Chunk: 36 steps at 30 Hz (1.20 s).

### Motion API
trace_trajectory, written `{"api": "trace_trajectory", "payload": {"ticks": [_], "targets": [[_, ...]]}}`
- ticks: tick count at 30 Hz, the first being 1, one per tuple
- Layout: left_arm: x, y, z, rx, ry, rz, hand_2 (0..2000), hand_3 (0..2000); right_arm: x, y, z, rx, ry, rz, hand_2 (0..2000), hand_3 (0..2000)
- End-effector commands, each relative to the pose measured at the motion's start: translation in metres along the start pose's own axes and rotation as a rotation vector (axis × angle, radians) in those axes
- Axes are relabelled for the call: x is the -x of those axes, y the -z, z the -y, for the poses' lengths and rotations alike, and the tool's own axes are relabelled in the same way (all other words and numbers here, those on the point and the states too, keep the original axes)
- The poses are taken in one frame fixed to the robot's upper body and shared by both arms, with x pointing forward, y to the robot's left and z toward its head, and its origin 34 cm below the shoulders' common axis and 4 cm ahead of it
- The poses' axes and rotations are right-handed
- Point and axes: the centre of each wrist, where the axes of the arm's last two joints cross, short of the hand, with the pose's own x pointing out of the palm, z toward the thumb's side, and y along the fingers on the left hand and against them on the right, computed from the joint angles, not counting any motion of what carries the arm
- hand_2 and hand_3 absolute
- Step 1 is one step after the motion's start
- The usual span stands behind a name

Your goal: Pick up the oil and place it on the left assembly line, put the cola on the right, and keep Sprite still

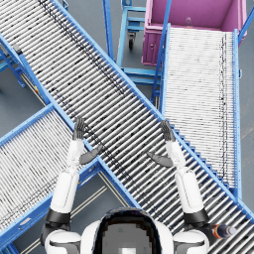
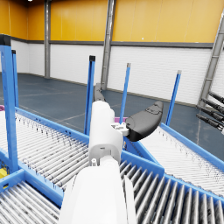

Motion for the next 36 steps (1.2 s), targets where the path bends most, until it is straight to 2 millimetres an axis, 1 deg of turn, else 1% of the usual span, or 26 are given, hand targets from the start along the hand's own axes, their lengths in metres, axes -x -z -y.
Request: {"api": "trace_trajectory", "payload": {"ticks": [1,36], "targets": [[0.0,0.0,0.0,0.0,0.0,0.0,0,0,0.0,0.0,0.0,0.0,0.0,0.0,0,0],[0.0,0.0,0.0,0.0,0.0,0.0,0,0,0.0,0.0,0.0,0.0,0.0,0.0,0,0]]}}
